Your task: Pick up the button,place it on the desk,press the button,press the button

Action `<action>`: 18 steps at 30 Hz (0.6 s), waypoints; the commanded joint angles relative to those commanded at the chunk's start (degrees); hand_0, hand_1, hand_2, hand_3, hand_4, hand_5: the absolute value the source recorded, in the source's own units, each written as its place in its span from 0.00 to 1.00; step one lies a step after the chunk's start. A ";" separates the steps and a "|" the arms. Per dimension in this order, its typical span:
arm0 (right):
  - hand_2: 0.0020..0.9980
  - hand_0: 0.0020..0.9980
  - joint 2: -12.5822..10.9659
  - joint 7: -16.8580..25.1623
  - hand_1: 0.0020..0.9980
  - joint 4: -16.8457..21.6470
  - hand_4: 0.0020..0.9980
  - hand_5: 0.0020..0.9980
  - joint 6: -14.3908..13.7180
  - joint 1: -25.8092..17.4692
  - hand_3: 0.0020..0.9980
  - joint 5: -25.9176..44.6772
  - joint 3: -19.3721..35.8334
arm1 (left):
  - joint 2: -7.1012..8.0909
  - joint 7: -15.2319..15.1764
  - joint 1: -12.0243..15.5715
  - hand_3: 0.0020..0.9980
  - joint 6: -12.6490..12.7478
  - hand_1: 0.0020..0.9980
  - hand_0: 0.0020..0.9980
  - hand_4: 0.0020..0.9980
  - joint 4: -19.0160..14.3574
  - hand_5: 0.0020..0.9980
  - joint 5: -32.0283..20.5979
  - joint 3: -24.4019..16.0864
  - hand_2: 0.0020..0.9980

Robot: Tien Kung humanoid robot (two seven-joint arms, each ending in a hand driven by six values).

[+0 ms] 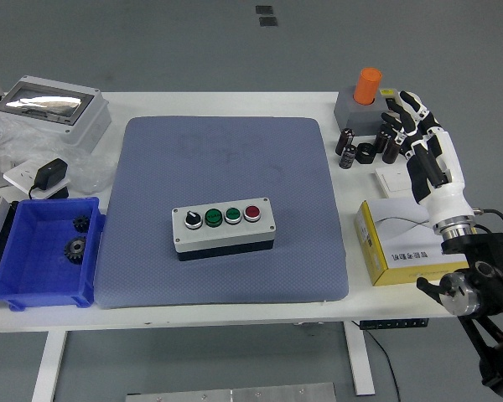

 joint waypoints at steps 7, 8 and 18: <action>0.82 0.81 0.12 0.60 0.79 -0.30 0.99 0.59 1.45 0.09 0.84 2.28 -0.22 | 0.01 0.05 0.09 0.73 0.03 0.65 0.65 0.76 0.01 0.71 -1.02 0.51 0.63; 0.82 0.81 0.05 0.60 0.79 -0.15 0.99 0.59 1.79 0.09 0.84 2.76 -0.31 | -0.01 0.00 0.06 0.73 0.05 0.65 0.65 0.76 0.03 0.71 -1.13 0.54 0.63; 0.81 0.80 -1.36 0.33 0.78 3.93 0.99 0.60 5.34 1.17 0.83 6.38 -0.66 | 0.17 0.10 -0.47 0.73 -0.29 0.65 0.65 0.76 0.00 0.70 -0.51 0.30 0.63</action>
